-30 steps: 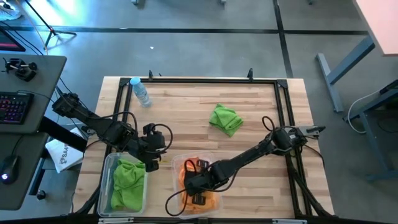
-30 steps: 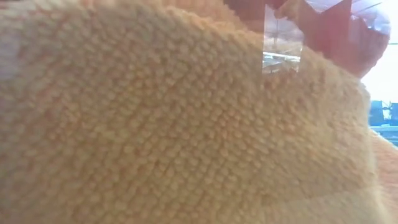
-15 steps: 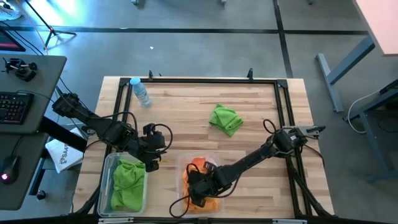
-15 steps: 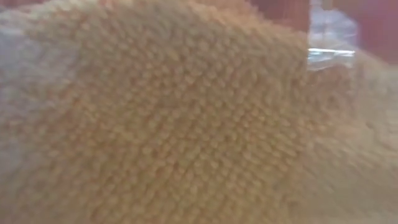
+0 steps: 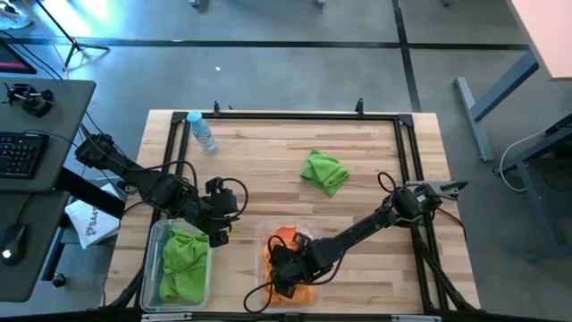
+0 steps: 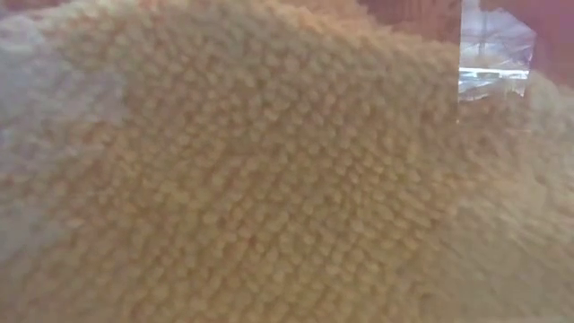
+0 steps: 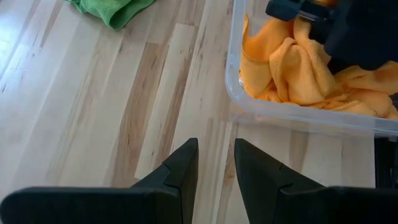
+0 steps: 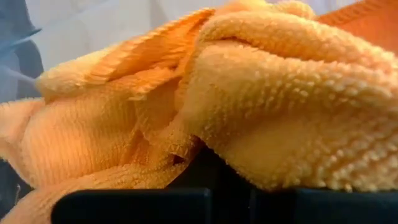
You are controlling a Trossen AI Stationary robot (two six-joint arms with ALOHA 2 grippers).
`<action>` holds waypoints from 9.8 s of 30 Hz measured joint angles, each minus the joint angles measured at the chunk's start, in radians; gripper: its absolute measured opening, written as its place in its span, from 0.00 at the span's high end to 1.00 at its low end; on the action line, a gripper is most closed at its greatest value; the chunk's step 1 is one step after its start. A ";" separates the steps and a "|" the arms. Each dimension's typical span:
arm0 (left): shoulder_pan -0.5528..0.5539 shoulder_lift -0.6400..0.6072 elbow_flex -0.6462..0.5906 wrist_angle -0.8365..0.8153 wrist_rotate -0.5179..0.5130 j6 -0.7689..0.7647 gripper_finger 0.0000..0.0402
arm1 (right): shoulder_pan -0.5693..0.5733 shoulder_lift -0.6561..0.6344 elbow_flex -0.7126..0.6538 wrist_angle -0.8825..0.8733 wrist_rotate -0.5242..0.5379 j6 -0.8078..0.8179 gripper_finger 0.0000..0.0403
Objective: Sort microfiber towel by color & place in baskets
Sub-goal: Put the orange towel into the right transparent bin, then put the green towel into the left transparent bin
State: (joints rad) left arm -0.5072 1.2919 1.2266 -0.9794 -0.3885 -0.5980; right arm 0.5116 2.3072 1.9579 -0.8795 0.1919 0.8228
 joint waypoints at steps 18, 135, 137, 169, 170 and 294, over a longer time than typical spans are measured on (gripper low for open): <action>0.000 0.000 0.000 0.000 0.000 0.006 0.77 | -0.010 0.009 0.284 -0.315 0.031 -0.255 0.66; 0.274 -0.039 0.027 0.007 -0.330 0.159 0.80 | -0.505 -1.037 -1.356 1.015 0.114 -0.541 0.99; 0.303 -0.057 0.046 0.009 -0.333 0.217 0.81 | -0.505 -1.092 -1.275 0.964 0.179 -0.577 0.98; 0.520 -0.089 0.104 0.586 -0.010 0.628 0.49 | -0.474 -0.612 -0.150 0.545 0.182 -1.056 1.00; 0.520 -0.089 0.104 0.584 -0.012 0.614 0.48 | -0.470 -0.607 -0.135 0.546 0.156 -1.066 1.00; -0.555 0.242 0.443 -0.576 0.022 -0.361 1.00 | -0.047 -1.307 -1.286 0.246 0.146 -0.091 0.97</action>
State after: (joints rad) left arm -1.0618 1.5335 1.6701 -1.5556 -0.3669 -0.9593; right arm 0.4648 1.0004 0.6720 -0.6330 0.3377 0.7320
